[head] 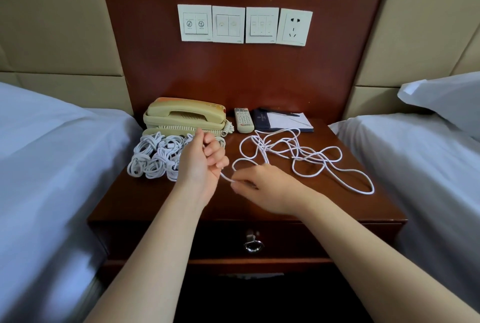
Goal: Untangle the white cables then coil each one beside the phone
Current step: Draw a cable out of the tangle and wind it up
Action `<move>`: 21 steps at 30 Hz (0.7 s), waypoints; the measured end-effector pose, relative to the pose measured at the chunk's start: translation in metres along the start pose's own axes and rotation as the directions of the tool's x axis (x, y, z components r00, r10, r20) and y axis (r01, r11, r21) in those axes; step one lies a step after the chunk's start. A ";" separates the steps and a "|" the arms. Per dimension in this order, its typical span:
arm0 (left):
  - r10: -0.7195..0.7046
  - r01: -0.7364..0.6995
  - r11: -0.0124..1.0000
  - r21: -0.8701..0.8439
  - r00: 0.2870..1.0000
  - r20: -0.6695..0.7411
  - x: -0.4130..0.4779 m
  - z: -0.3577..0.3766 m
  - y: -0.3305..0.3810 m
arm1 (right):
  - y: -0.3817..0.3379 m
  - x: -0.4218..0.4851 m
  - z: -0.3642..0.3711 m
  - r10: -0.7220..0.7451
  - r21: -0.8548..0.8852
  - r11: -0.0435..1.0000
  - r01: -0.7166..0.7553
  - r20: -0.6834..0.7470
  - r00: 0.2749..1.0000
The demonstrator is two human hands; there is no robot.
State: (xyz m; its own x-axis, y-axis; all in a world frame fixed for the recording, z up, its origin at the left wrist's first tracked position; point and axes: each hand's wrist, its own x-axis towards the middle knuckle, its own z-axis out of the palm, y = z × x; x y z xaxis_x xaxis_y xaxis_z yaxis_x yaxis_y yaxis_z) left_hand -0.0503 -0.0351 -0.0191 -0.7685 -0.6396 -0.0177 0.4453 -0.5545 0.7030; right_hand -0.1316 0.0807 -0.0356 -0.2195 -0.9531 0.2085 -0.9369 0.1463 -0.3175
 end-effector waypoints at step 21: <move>-0.494 0.328 0.835 0.441 0.801 0.338 -0.025 0.001 -0.019 | 0.015 -0.003 -0.019 0.125 0.238 0.971 -0.002 -0.505 0.854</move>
State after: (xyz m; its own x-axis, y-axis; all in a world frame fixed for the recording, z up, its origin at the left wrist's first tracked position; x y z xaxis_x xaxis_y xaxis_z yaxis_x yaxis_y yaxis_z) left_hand -0.0396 -0.0082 -0.0313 -0.9909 -0.0591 -0.1210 -0.0831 -0.4385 0.8949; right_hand -0.1499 0.0905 -0.0231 -0.4422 -0.6616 0.6055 -0.8449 0.0808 -0.5288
